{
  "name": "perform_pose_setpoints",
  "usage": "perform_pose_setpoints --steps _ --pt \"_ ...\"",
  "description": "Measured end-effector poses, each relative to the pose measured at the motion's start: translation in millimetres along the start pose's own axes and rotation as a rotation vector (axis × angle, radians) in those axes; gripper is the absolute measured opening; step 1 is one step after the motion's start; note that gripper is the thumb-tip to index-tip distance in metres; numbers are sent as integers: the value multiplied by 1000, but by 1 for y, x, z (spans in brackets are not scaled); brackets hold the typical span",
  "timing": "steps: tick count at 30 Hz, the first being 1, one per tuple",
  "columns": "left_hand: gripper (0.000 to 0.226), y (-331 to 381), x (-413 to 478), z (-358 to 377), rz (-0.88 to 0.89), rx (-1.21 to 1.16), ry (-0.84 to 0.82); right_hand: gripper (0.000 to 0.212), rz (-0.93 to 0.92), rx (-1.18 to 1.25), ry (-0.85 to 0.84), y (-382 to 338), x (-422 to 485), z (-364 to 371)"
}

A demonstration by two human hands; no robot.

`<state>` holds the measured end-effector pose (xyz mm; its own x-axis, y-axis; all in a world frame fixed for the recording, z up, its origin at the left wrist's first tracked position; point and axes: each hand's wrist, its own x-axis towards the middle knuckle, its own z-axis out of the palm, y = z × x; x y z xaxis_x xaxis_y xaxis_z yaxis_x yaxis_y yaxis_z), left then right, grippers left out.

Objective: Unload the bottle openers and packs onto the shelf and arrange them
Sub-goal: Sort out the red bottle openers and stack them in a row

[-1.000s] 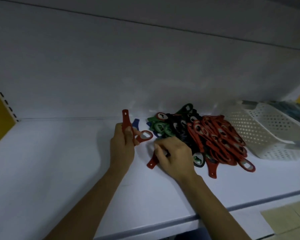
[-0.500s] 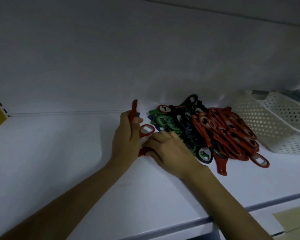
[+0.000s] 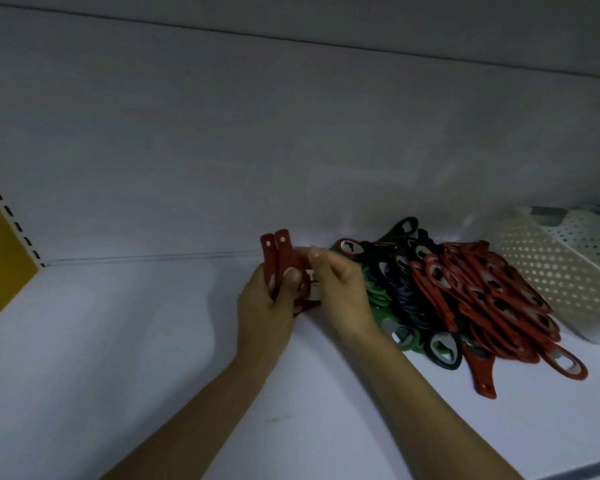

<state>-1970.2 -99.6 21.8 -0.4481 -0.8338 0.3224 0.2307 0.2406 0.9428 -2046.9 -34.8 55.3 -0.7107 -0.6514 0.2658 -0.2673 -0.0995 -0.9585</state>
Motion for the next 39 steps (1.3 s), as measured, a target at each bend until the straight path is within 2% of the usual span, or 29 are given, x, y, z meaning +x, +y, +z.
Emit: perform_pose_setpoints --steps 2,4,6,8,13,17,19,21,22,23,25,27,30,33,35,37,39 --pt "11 0 2 -2 -63 -62 80 28 -174 -427 26 9 2 -11" --pt "15 3 4 -3 -126 -112 127 38 -275 -828 -142 18 3 -21" --pt "19 4 5 -3 -114 -114 146 37 -304 -1060 -316 25 0 -25" --pt "17 6 5 -3 -91 -100 141 32 -337 -1124 -365 24 -2 -24" --pt "15 4 6 -3 -103 -80 178 45 -326 -1117 -445 14 -1 -27" --pt "12 8 6 -4 -130 -185 199 24 -458 -1206 -342 11 -3 -20" --pt "15 10 7 -4 -155 -236 226 14 -459 -1103 -167 9 -3 -17" --pt "20 9 7 -5 -171 -236 249 12 -430 -897 -12 8 -2 -20" --pt "22 9 7 -5 -177 -231 250 20 -395 -804 -15 7 -3 -22" --pt "22 9 7 -4 -178 -229 247 28 -345 -758 -101 6 -3 -24" --pt "22 9 7 -3 -170 -227 242 40 -245 -825 -381 4 -5 -24" --pt "22 11 5 -3 -166 -210 230 48 -203 -922 -542 4 -7 -24" --pt "24 13 5 -2 -176 -266 201 36 -311 -990 -511 6 -10 -22" --pt "23 16 0 -1 -100 -258 167 30 -398 -1055 -319 9 -12 -17" --pt "22 17 -4 1 -12 -208 117 31 -281 -801 -76 5 -12 -18" --pt "19 17 -8 4 18 -180 43 27 -110 -338 115 -4 -9 -24" --pt "15 17 -8 6 -26 -165 -66 17 65 103 113 -12 -7 -26"
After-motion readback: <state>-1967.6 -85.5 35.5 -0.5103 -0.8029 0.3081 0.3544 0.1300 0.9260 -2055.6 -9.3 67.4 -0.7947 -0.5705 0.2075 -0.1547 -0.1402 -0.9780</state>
